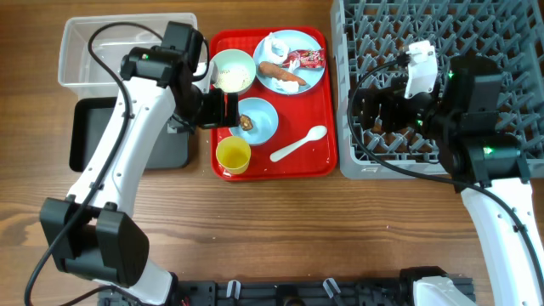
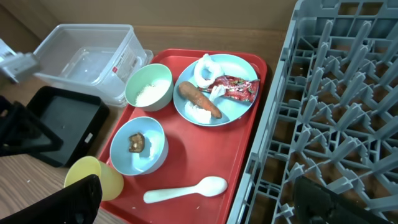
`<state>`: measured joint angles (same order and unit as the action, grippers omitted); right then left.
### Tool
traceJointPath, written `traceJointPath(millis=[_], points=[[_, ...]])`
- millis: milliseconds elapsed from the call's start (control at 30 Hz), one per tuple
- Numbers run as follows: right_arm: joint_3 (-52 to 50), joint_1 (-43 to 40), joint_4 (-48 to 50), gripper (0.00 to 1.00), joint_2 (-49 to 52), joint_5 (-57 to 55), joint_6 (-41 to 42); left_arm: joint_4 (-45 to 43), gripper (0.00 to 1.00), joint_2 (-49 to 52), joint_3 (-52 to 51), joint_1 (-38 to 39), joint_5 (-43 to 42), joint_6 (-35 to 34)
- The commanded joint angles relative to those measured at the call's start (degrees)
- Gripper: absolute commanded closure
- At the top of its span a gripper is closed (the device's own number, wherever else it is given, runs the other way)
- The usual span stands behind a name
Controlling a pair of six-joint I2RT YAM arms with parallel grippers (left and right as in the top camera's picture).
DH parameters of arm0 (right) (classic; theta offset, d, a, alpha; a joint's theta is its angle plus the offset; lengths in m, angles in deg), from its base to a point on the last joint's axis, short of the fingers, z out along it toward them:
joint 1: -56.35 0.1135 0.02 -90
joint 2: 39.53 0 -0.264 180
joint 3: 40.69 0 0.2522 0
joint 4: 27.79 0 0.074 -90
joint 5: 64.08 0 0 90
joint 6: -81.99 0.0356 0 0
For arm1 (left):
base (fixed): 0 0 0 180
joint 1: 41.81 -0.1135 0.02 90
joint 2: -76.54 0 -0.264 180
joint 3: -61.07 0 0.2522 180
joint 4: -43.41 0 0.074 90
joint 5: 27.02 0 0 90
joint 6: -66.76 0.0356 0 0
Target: Sort waste into correct bins and load items into the dishwasher rack
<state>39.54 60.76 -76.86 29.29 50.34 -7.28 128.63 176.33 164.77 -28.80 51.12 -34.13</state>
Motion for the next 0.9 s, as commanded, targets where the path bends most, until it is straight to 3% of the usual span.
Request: traceJointPath(millis=[0,33,100,167,300,467,567,633,800,867], points=[[1.3,0.0,0.1,0.00,1.2,1.4,-0.5,-1.5,0.03,0.5,-5.3,0.0,0.6,-7.8],[1.3,0.0,0.1,0.00,1.7,1.4,-0.5,-2.6,0.13,0.5,-7.1,0.0,0.6,-8.6],[1.3,0.0,0.1,0.00,2.8,1.4,-0.5,-7.1,0.49,0.5,-11.1,0.0,1.0,-9.1],[1.3,0.0,0.1,0.00,3.4,1.4,-0.5,-10.7,0.61,0.5,-13.7,0.1,1.0,-9.1],[1.3,0.0,0.1,0.00,3.6,1.4,-0.5,-17.0,0.65,0.5,-20.3,0.8,1.0,-8.9],[1.3,0.0,-0.1,0.01,3.6,1.4,-0.5,-22.7,0.96,0.5,-25.4,1.0,1.0,-9.1],[1.3,0.0,-0.3,0.01,3.6,1.4,0.2,-22.8,0.96,0.2,-25.3,1.0,-0.6,-9.1],[1.3,0.0,-0.3,0.01,3.6,1.9,1.0,-22.9,0.96,-0.6,-24.1,0.9,-6.9,-8.9],[1.3,0.0,0.5,0.00,3.9,13.5,0.1,-23.1,0.96,-5.6,-17.9,-1.5,-30.6,-6.1],[1.3,0.1,3.6,0.00,6.0,25.3,-3.0,-25.9,0.96,-6.7,-15.7,-5.2,-45.3,-6.1]])
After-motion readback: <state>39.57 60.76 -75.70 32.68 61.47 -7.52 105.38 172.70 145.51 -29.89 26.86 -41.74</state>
